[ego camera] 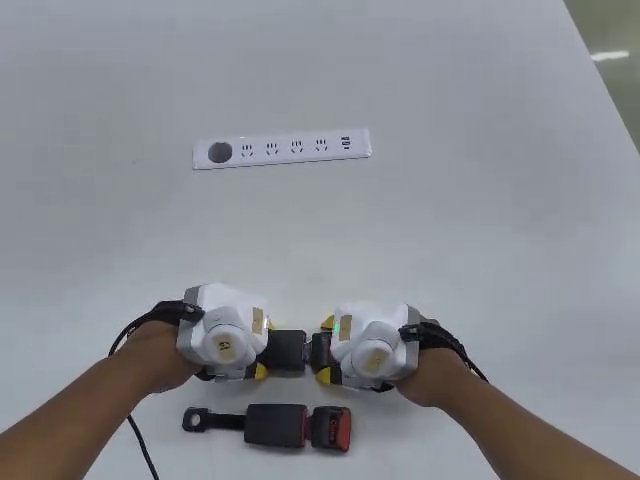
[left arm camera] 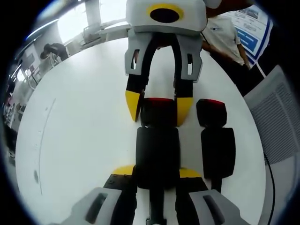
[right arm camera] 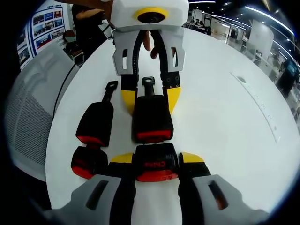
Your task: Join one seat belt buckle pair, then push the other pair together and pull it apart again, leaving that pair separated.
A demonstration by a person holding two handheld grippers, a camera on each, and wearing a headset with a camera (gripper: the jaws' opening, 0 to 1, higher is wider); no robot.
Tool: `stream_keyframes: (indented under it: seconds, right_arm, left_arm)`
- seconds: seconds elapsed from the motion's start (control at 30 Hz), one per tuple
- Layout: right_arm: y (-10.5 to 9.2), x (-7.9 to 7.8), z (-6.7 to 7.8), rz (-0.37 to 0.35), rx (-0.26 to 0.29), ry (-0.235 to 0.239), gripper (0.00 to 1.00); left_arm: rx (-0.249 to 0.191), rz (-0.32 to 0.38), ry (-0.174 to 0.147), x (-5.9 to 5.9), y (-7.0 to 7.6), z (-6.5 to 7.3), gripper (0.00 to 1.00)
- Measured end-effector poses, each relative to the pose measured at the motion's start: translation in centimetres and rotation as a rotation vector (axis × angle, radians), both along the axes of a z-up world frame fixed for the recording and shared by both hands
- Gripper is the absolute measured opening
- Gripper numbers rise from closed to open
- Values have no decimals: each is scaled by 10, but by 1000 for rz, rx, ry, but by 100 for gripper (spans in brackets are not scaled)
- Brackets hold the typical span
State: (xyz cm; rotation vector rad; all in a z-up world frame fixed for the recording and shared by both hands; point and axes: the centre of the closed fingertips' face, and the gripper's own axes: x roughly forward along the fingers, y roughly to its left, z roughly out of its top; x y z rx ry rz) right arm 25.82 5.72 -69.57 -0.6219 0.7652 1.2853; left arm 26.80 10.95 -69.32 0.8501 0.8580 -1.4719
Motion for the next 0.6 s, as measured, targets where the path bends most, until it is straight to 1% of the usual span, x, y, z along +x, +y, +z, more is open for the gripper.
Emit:
stream_keyframes:
  seconds: [0.23,0.6]
  right_arm:
    - [1,1,1,6,-1,2,32]
    - [0,2,2,7,11,0,33]
  left_arm:
    - [14,2,-2,0,-1,-1,31]
    - [11,-4,0,0,-2,1,31]
